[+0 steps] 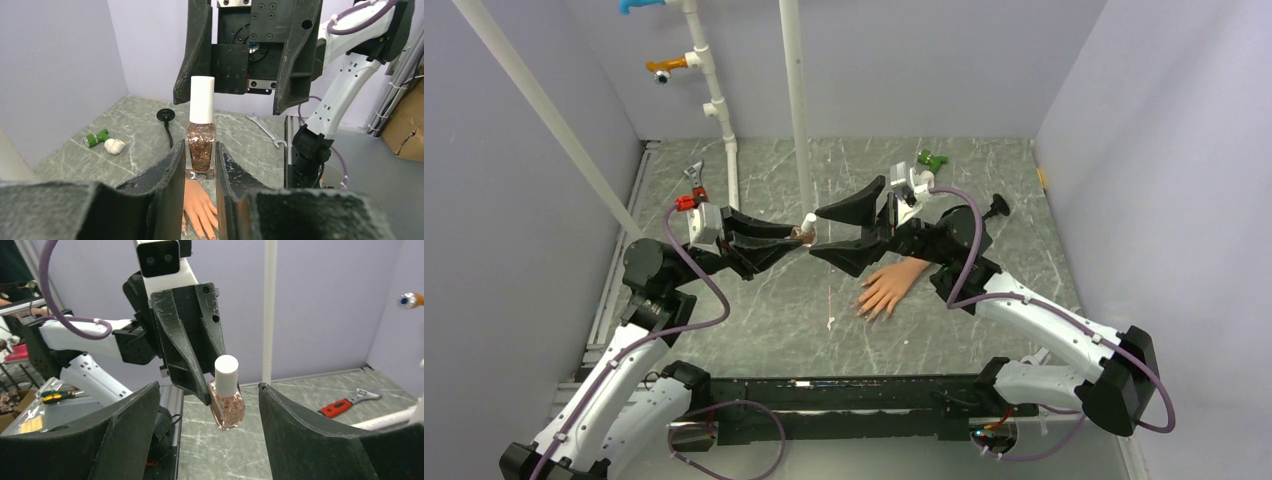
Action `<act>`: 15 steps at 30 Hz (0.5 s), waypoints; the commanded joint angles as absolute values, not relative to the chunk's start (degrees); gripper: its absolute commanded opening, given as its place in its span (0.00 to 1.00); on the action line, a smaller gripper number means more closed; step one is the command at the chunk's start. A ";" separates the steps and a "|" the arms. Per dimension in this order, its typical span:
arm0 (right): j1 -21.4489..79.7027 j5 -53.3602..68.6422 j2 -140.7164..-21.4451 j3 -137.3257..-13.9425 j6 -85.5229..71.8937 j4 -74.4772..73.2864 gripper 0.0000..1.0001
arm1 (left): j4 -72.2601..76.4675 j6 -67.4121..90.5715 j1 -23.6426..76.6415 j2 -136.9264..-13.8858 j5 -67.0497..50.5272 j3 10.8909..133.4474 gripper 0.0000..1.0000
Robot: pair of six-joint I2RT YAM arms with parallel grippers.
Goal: Paint the nails
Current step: Screw the nail polish bottle.
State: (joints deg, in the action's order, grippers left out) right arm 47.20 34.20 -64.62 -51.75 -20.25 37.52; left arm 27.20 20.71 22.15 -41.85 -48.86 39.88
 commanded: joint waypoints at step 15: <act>46.45 42.46 -69.51 -57.77 -25.67 46.79 0.53 | 32.21 22.68 22.14 -41.57 -52.86 42.63 0.00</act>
